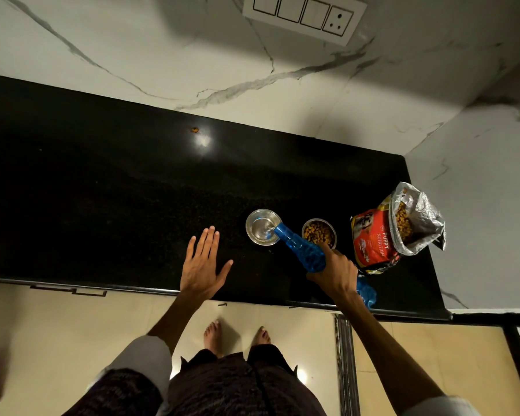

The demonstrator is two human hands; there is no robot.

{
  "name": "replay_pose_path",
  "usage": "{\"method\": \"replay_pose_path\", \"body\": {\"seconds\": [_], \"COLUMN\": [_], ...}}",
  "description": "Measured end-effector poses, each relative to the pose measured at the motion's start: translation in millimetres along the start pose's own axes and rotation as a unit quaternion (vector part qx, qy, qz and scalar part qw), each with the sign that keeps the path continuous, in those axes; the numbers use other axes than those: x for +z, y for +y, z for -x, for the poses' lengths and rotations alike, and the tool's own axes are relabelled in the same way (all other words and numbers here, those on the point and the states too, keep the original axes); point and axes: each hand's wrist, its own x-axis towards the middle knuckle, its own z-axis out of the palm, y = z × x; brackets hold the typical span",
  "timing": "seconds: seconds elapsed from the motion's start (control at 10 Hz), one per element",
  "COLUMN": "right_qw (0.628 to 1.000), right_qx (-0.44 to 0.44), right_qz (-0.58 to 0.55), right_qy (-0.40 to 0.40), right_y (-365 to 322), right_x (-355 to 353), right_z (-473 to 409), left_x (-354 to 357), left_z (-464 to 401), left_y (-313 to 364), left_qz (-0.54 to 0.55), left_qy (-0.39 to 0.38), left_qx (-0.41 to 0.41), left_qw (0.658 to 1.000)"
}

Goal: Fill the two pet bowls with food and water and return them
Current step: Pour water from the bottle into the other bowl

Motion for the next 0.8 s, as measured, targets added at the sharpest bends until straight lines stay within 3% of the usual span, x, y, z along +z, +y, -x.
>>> {"method": "replay_pose_path", "body": {"seconds": [0.8], "right_qw": [1.0], "right_qx": [0.005], "right_qz": [0.011], "right_qy": [-0.001], "right_y": [0.0], "right_x": [0.6], "right_z": [-0.8], "left_x": [-0.6], "left_z": [0.8], "left_y": [-0.3], "left_qz": [-0.003], "left_qy": [-0.001], "left_qx": [0.0], "left_qw": [1.0]}}
